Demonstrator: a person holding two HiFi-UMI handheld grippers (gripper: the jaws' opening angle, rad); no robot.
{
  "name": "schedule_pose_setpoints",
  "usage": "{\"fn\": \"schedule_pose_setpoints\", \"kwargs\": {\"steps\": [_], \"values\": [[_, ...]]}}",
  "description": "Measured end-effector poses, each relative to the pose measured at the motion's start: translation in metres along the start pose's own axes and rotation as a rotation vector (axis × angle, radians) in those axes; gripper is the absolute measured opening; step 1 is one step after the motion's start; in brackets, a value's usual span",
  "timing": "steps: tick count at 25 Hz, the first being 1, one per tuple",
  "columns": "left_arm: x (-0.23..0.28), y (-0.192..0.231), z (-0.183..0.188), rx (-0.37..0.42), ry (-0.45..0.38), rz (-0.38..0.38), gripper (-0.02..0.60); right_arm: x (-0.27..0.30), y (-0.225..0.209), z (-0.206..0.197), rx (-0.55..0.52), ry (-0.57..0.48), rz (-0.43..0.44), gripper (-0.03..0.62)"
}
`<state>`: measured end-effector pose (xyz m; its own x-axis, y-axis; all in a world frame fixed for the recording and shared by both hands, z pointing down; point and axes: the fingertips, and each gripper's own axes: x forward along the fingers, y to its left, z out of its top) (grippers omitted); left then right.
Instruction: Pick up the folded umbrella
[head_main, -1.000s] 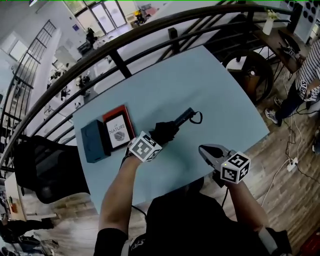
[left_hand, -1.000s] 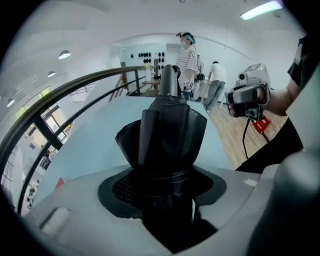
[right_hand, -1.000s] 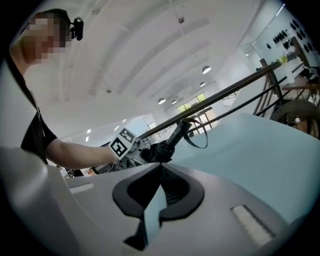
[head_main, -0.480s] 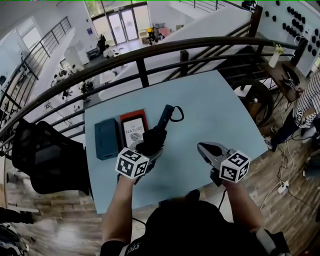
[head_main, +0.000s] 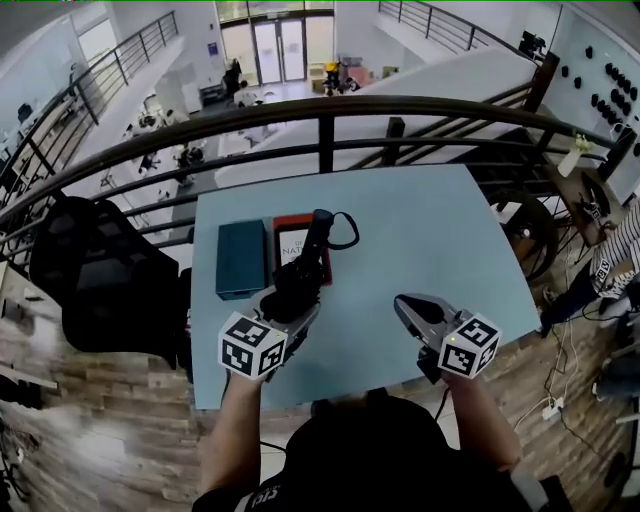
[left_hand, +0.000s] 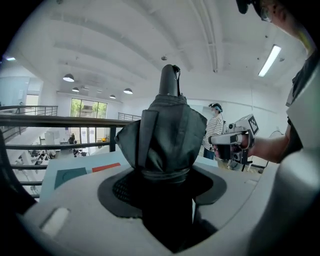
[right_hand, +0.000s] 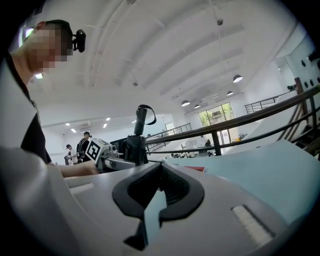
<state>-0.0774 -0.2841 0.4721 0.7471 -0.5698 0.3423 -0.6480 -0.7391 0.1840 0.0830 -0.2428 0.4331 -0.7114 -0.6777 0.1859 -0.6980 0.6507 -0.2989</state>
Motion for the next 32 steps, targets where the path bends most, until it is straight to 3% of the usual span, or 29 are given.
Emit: {"fn": "schedule_pose_setpoints", "kwargs": {"steps": [7,15,20,23,32], "values": [[-0.034,0.012,0.037,-0.079,-0.154,0.090,0.268,0.021,0.005,0.037,-0.075,-0.026,0.090,0.000],[-0.052,-0.003,0.128,0.006,-0.357,0.143,0.270,0.004,-0.005,0.094,-0.188,-0.113,0.124,-0.001],[-0.053,-0.011,0.139,-0.005,-0.445,0.215,0.270,-0.016,-0.004,0.112,-0.220,-0.180,0.142,-0.002],[-0.048,-0.017,0.126,-0.025,-0.457,0.232,0.270,-0.028,-0.015,0.104,-0.206,-0.191,0.121,-0.002],[-0.019,-0.020,0.095,-0.070,-0.362,0.247,0.270,-0.044,-0.045,0.081,-0.185,-0.163,0.079,-0.003]]}}
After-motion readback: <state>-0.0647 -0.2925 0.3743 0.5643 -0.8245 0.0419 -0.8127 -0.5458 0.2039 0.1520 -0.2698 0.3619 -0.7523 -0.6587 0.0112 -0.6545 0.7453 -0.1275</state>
